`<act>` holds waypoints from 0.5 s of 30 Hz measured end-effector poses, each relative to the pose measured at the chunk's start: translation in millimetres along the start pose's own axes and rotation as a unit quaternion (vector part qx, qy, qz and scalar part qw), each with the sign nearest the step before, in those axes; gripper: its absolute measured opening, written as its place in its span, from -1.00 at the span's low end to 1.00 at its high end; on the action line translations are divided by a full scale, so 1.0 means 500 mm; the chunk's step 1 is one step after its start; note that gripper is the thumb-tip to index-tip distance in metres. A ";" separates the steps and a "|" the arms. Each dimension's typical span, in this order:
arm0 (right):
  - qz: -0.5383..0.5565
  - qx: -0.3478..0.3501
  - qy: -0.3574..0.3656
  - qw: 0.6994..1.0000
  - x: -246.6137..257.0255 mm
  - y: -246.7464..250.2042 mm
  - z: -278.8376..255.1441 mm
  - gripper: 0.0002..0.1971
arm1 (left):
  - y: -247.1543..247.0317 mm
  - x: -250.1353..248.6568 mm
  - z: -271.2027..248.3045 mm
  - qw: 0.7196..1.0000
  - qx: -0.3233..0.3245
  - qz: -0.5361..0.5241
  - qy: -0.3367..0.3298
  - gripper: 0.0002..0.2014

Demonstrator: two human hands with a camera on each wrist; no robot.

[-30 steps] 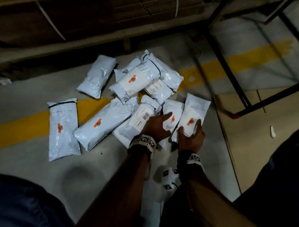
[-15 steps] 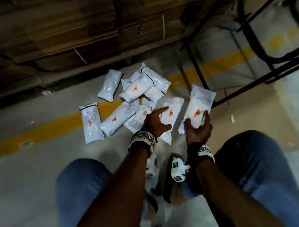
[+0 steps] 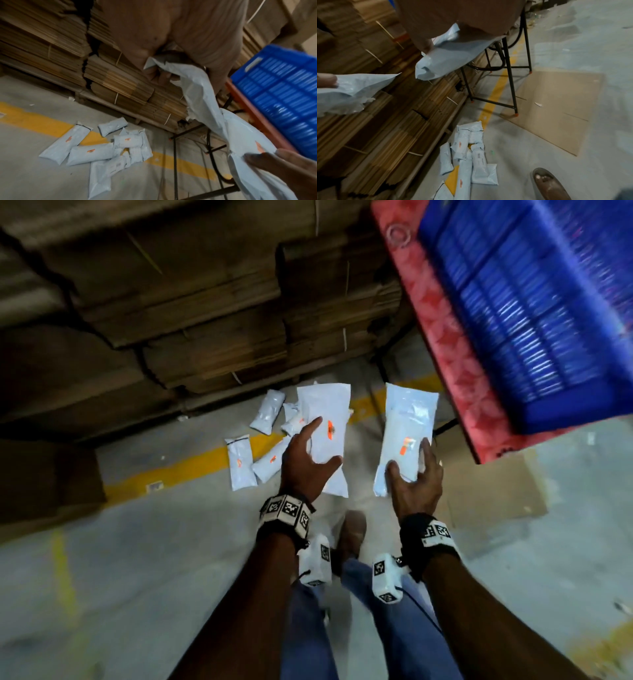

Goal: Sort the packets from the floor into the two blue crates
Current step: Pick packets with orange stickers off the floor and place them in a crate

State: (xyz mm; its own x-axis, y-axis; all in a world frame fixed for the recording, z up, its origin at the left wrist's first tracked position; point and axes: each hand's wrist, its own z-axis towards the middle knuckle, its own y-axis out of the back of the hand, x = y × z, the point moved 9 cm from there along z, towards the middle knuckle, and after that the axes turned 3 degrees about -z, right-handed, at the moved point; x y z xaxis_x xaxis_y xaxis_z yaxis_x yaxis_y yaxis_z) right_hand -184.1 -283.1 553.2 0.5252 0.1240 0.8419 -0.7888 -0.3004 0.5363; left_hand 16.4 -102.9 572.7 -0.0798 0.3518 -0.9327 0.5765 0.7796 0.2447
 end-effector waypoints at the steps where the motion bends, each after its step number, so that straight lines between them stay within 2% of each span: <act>1: 0.008 0.001 0.006 1.000 0.039 0.021 -0.002 -0.27 | 0.021 -0.048 -0.011 1.000 -0.009 -0.011 -0.011 -0.25; 8: 0.019 -0.011 0.086 0.996 0.242 0.144 -0.006 -0.31 | 0.099 -0.280 -0.079 0.990 -0.069 -0.066 -0.100 -0.33; 15: 0.060 -0.023 0.116 0.991 0.333 0.245 0.012 -0.29 | 0.070 -0.397 -0.129 0.982 -0.086 -0.111 -0.123 -0.39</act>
State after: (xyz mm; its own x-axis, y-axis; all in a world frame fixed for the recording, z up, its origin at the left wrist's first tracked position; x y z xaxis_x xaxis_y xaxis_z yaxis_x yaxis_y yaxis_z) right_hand -191.6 -304.7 758.7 0.3436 0.3065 0.8877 -0.8577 -0.2826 0.4295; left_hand 0.0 -112.3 783.4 0.0238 0.0435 -0.9988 0.4197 0.9063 0.0495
